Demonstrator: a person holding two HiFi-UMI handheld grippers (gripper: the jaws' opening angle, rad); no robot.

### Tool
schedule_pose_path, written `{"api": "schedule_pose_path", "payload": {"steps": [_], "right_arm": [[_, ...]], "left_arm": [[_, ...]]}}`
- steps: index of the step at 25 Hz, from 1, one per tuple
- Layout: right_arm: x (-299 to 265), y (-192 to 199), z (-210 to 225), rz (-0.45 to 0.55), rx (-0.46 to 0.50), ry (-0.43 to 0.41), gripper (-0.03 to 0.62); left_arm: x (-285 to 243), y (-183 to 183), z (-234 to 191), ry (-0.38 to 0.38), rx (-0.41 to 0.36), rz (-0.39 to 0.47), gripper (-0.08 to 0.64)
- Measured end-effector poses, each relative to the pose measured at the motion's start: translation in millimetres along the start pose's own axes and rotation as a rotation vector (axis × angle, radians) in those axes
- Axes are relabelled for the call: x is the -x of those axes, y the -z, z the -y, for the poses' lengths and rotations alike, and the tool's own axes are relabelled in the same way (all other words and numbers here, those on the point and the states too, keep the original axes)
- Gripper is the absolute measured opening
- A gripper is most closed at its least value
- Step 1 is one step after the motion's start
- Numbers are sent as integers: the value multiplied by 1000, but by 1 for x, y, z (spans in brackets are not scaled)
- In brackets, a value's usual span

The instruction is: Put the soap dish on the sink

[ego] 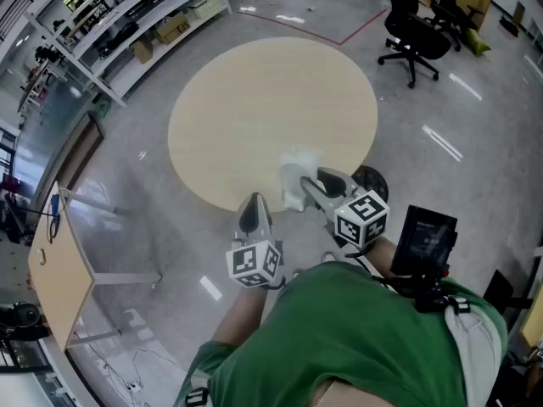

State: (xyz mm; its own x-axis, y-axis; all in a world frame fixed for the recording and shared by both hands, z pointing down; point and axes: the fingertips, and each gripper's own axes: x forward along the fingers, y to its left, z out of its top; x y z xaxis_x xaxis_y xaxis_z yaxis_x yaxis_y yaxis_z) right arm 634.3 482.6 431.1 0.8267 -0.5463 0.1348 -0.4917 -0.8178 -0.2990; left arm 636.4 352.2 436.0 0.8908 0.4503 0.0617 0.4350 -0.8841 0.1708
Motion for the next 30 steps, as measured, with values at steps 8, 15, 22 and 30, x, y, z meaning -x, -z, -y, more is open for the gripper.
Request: {"api": "schedule_pose_path", "payload": {"steps": [8, 15, 22, 30], "right_arm": [[2, 4, 3, -6, 1, -3, 129], [-1, 6, 2, -8, -11, -13, 129], [-5, 9, -8, -14, -3, -48, 129], [-24, 3, -39, -39, 11, -144, 129]], "left_arm": [[-1, 5, 2, 0, -6, -7, 5], [0, 7, -1, -4, -15, -9, 5], [9, 9, -6, -34, -7, -4, 5], [33, -5, -29, -133, -3, 15, 5]]}}
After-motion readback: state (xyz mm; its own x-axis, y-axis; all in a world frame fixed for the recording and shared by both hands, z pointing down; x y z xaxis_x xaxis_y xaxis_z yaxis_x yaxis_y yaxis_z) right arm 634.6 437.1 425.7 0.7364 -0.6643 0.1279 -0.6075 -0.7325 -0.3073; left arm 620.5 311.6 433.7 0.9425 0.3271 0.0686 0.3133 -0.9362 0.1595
